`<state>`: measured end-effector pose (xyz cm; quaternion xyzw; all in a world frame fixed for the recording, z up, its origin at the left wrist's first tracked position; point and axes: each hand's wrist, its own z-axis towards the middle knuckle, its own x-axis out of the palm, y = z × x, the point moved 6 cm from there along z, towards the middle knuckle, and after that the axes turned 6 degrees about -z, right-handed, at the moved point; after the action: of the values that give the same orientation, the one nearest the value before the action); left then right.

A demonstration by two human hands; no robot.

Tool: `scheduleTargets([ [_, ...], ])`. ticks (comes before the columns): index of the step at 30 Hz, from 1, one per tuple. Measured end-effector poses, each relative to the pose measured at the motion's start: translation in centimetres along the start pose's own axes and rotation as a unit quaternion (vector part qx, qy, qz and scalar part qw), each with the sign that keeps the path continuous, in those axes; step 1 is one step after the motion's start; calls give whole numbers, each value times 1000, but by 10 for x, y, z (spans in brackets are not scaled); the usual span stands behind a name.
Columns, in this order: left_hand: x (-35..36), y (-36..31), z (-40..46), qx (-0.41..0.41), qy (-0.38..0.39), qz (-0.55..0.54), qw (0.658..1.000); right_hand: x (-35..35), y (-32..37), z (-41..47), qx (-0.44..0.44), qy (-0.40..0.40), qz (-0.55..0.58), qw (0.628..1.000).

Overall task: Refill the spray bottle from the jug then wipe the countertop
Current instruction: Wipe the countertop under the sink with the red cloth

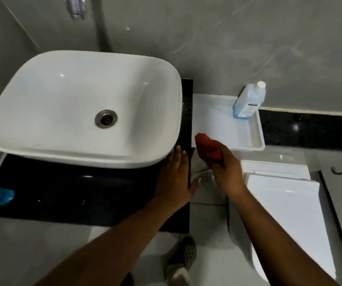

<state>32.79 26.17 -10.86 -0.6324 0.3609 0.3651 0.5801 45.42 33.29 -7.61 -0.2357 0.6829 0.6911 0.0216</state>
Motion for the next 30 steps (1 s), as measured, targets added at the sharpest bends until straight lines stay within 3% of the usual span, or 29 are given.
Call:
scheduleTargets([
  [4, -28, 51, -109, -22, -8, 18, 1000, 67, 35, -66, -97, 55, -201, 973],
  [6, -47, 90, -145, -41, -16, 28, 999, 106, 25, -94, -92, 137, -366, 916],
  [8, -69, 133, -169, -71, -33, 36, 996, 122, 12, -106, -58, 147, -464, 872],
  [11, -97, 188, -185, -108, -42, 61, 991, 116, 15, -99, -38, 80, -489, 868],
  [14, -111, 231, -191, -127, -44, 83, 987, 124, 17, -91, -17, 69, -535, 842],
  [19, -111, 263, -193, -147, -65, 117, 980, 178, 25, -91, 89, -70, -541, 833],
  [21, -108, 265, -193, -143, -78, 125, 979, 233, 38, -93, 58, -47, -540, 839],
  [25, -106, 265, -193, -144, -89, 130, 977, 302, 58, -127, -133, 93, -528, 833],
  [28, -107, 264, -192, -149, -78, 131, 977, 236, 38, -140, -192, 137, -552, 800],
  [30, -106, 265, -191, -152, -68, 136, 977, 165, 16, -135, -121, 94, -559, 815],
])
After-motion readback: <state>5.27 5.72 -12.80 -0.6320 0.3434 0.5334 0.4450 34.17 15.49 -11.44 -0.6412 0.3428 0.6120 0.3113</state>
